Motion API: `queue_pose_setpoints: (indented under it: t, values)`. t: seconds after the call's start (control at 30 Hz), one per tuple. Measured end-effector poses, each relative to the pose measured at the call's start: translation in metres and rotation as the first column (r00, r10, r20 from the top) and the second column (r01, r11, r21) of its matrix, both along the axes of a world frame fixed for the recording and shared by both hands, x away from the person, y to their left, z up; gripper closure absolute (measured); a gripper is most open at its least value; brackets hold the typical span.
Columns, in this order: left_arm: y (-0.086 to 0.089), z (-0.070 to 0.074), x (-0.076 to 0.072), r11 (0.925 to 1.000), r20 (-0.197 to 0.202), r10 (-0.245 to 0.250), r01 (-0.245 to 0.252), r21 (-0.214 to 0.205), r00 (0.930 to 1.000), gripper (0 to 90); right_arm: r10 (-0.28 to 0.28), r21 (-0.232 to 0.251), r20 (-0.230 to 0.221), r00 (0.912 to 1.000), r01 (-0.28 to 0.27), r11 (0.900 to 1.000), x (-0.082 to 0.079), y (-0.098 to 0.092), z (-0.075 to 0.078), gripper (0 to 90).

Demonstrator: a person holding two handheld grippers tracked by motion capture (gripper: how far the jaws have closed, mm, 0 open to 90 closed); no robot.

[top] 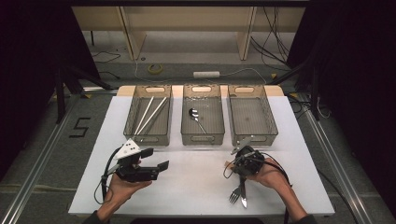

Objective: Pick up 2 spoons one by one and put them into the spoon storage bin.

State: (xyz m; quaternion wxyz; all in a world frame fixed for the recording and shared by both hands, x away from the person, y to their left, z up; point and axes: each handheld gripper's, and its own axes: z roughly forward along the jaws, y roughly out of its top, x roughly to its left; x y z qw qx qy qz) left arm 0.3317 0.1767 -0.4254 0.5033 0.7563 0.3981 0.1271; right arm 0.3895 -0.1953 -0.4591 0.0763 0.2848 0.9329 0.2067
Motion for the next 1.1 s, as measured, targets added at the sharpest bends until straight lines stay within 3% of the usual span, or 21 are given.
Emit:
queue_pose_setpoints:
  t: [0.27, 0.7, 0.83, 1.1]
  values:
    - [-0.0001, 0.0002, -0.0001, 1.0, 0.0, 0.003, -0.003, 0.002, 1.0, 18.5, 0.011, -0.03, -0.001, 0.9999, -0.011, 0.9995, 0.0006, 0.0029, 0.0012, 74.0]
    - [-0.0004, 0.0002, -0.0004, 1.0, -0.002, 0.002, -0.002, 0.007, 1.0, 18.6, 0.02, -0.038, -0.011, 0.9997, -0.021, 0.9991, 0.0028, 0.0055, -0.0017, 73.5]
    - [-0.0001, 0.0005, -0.0004, 1.0, 0.0, 0.0, 0.0, 0.008, 1.0, 18.7, 0.032, -0.067, -0.005, 0.9995, -0.033, 0.9972, 0.0027, 0.0083, -0.0022, 75.0]
    - [0.0003, 0.0005, 0.0, 1.0, -0.001, 0.005, -0.005, 0.003, 1.0, 18.7, 0.033, -0.035, -0.011, 0.9994, -0.033, 0.9988, 0.0028, 0.0067, 0.0013, 75.9]
